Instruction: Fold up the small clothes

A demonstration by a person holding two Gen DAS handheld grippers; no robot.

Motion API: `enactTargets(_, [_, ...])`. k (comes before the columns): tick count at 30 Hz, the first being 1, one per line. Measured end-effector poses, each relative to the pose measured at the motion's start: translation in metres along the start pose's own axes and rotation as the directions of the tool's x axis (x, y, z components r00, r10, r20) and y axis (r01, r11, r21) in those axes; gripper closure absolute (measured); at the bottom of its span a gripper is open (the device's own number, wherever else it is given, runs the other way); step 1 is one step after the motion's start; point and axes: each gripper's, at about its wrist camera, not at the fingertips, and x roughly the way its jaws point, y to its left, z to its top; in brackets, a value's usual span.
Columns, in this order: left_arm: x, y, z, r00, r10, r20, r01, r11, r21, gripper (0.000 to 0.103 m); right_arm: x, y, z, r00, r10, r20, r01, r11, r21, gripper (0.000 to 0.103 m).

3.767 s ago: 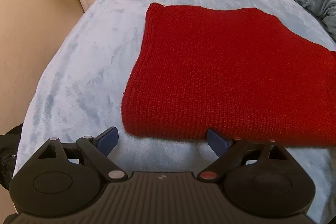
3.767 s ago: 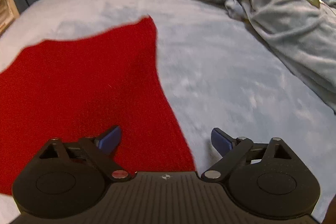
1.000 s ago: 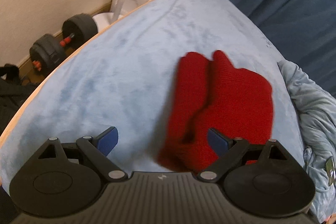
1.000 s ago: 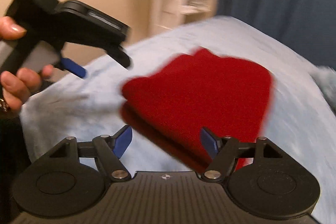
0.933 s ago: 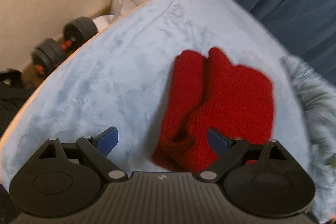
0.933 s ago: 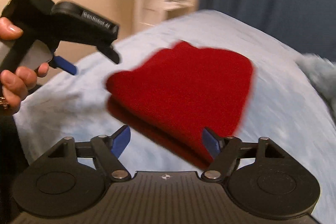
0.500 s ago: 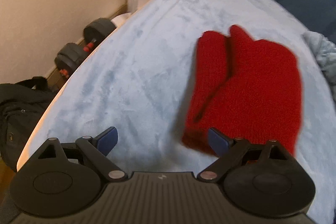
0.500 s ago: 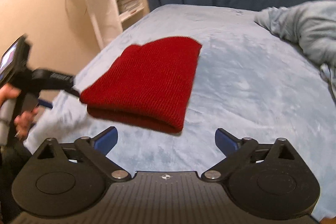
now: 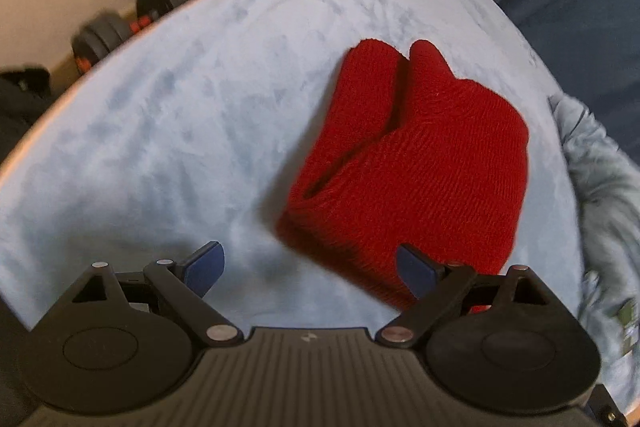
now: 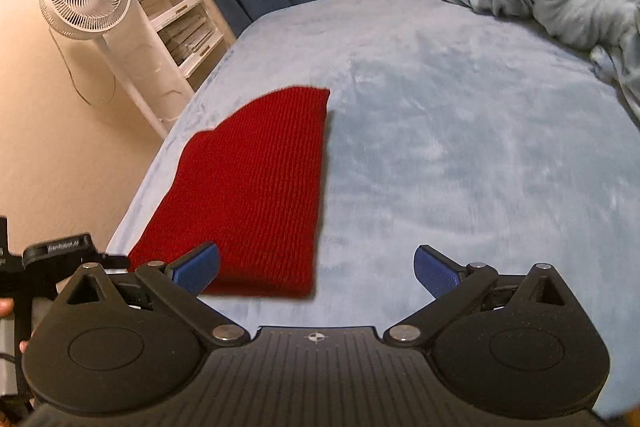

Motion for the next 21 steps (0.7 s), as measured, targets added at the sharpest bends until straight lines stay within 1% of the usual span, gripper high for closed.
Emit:
enactTargets(2, [0.011,-0.004,0.002,0.998,-0.054,-0.033,0.053,0.998,-0.020,0.008,0.018,-0.009,0.022,1.000,0.016,-0.001,-0.016,1.000,0.004,0.001])
enactTargets(4, [0.021,-0.009,0.001,0.995,-0.081,-0.061,0.080,0.997,-0.020,0.008,0.040,-0.019,0.047,0.999,0.037,-0.019,-0.037,0.999,0.023,0.001])
enactTargets(6, [0.030,-0.011,0.002,0.995,-0.076,-0.068,0.074,0.997,-0.025,0.008,0.068,-0.031,0.072,0.997,0.061,-0.046,-0.057,0.996,0.073,0.001])
enactTargets(8, [0.037,-0.009,0.004,0.995,-0.063,-0.074,0.060,0.997,-0.049,0.008,0.099,-0.042,0.096,0.994,0.075,-0.082,-0.065,0.990,0.125,0.001])
enactTargets(11, [0.048,-0.003,0.011,0.996,-0.047,-0.077,0.040,0.995,-0.095,0.008,0.149,-0.050,0.122,0.985,0.099,-0.139,-0.072,0.980,0.183,0.001])
enactTargets(13, [0.056,0.001,0.015,0.996,-0.038,-0.080,0.028,0.992,-0.123,0.008,0.183,-0.051,0.134,0.979,0.084,-0.183,-0.047,0.979,0.197,0.001])
enactTargets(15, [0.063,0.007,0.018,0.995,-0.043,-0.086,0.029,0.987,-0.156,0.008,0.215,-0.046,0.142,0.972,0.053,-0.230,-0.012,0.984,0.176,0.001])
enactTargets(16, [0.067,0.010,0.019,0.995,-0.047,-0.090,0.031,0.985,-0.170,0.008,0.229,-0.044,0.145,0.968,0.061,-0.245,-0.020,0.985,0.169,0.001])
enactTargets(19, [0.072,0.015,0.021,0.994,-0.062,-0.089,0.044,0.981,-0.187,0.008,0.269,-0.033,0.154,0.944,0.122,-0.306,-0.073,0.983,0.168,0.001])
enactTargets(21, [0.074,0.018,0.023,0.994,-0.075,-0.079,0.059,0.980,-0.189,0.008,0.288,-0.025,0.157,0.936,0.128,-0.327,-0.081,0.984,0.156,0.001])
